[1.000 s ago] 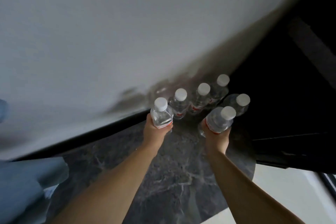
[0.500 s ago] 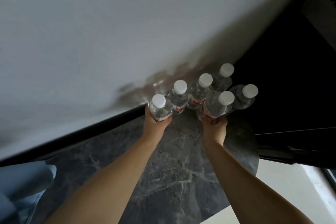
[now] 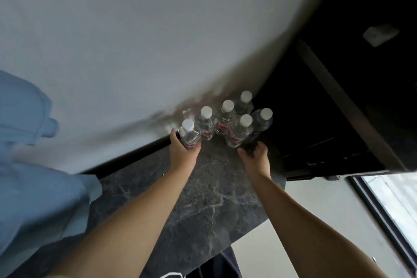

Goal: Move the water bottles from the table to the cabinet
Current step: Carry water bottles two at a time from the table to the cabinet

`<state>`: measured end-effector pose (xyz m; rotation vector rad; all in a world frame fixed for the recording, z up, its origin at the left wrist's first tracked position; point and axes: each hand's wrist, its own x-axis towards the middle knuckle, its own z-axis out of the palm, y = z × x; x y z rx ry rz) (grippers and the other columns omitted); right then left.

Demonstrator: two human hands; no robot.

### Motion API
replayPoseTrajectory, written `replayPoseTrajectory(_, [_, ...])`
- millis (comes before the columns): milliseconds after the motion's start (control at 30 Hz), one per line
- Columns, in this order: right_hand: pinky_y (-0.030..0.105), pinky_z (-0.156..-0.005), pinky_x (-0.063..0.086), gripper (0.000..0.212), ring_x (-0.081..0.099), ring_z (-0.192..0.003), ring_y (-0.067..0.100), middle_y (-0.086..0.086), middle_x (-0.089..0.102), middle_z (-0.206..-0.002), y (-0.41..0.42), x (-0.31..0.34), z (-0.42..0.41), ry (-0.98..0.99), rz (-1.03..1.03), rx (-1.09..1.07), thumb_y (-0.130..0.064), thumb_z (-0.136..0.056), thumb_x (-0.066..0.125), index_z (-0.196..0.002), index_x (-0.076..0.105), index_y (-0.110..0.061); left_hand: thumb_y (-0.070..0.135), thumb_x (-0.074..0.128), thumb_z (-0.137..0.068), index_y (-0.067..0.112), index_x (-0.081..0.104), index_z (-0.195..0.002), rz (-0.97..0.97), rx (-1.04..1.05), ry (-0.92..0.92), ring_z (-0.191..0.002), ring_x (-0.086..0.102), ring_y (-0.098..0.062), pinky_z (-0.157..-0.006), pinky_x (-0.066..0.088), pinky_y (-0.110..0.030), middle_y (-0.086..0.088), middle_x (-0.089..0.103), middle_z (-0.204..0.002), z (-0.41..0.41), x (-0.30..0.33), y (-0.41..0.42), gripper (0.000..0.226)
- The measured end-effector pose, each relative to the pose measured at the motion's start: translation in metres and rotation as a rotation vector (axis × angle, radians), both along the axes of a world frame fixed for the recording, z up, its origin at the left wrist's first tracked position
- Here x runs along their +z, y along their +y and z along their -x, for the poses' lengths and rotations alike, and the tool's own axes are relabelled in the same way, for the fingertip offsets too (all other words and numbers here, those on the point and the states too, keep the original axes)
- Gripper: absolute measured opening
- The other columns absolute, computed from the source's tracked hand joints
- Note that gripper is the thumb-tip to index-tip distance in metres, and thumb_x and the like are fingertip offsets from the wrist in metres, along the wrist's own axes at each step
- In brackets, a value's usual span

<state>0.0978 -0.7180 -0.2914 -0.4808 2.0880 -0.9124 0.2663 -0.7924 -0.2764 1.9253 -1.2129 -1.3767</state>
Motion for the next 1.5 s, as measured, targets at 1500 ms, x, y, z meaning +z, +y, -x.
replayPoseTrajectory(1500, [0.063, -0.114, 0.010, 0.052, 0.026, -0.143, 0.025, 0.008, 0.037, -0.149, 0.054, 0.211, -0.101, 1.011, 0.144, 1.896, -0.046, -0.100, 0.034, -0.143, 0.040, -0.017, 0.051, 0.038, -0.096, 0.018, 0.031, -0.145, -0.004, 0.095, -0.851, -0.136, 0.036, -0.030, -0.112, 0.024, -0.053, -0.010, 0.039, -0.147, -0.073, 0.198, 0.226, 0.060])
